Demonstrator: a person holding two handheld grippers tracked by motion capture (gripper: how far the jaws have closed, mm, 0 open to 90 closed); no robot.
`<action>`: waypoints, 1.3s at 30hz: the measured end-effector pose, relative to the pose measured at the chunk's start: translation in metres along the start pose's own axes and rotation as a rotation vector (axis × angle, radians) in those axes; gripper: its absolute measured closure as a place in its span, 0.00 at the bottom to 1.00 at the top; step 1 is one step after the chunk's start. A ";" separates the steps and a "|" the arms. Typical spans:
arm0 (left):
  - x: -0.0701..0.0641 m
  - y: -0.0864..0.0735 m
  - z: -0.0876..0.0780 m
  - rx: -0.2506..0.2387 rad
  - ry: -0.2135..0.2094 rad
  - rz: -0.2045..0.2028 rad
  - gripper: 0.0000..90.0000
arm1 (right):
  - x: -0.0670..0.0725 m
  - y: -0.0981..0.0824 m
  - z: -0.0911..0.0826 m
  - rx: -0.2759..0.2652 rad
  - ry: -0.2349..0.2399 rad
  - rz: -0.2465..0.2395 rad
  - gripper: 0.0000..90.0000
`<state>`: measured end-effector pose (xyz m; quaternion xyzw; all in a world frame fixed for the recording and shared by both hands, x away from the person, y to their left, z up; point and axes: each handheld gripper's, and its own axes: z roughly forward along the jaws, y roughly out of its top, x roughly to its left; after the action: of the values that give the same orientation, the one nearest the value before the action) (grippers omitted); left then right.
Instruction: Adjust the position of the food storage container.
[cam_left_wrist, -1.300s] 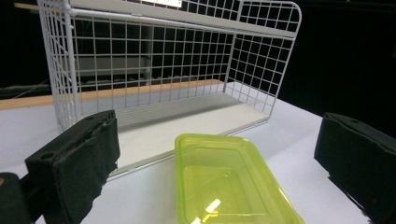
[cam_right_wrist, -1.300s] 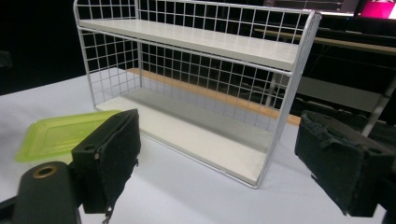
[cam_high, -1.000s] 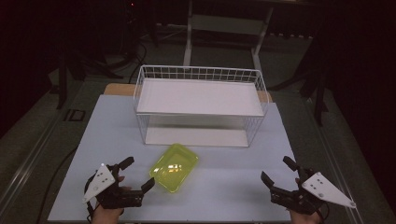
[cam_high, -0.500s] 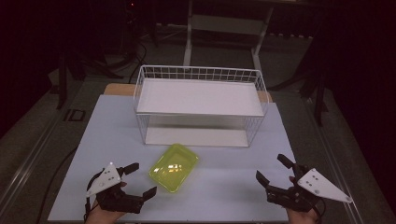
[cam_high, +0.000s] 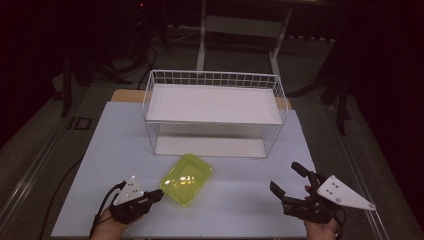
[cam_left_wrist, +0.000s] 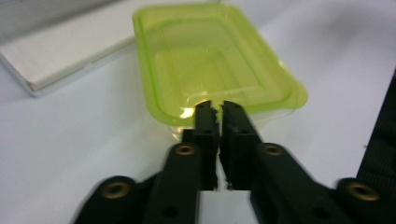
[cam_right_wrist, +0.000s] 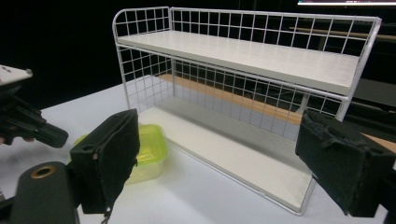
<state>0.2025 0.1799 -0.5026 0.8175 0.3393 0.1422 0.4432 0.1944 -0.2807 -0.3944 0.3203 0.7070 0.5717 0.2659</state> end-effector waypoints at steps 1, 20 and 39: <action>0.000 0.000 0.000 0.000 0.000 0.000 1.00 | 0.000 0.000 0.000 0.000 0.000 0.000 0.15; 0.022 0.007 0.031 -0.021 0.028 -0.016 1.00 | -0.001 -0.008 0.003 0.034 0.013 -0.005 0.16; 0.012 0.014 0.032 -0.058 0.061 -0.011 1.00 | -0.001 -0.011 0.004 0.044 0.026 -0.006 0.16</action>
<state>0.2345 0.1623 -0.5099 0.7976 0.3529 0.1744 0.4571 0.1967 -0.2805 -0.4064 0.3164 0.7238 0.5594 0.2511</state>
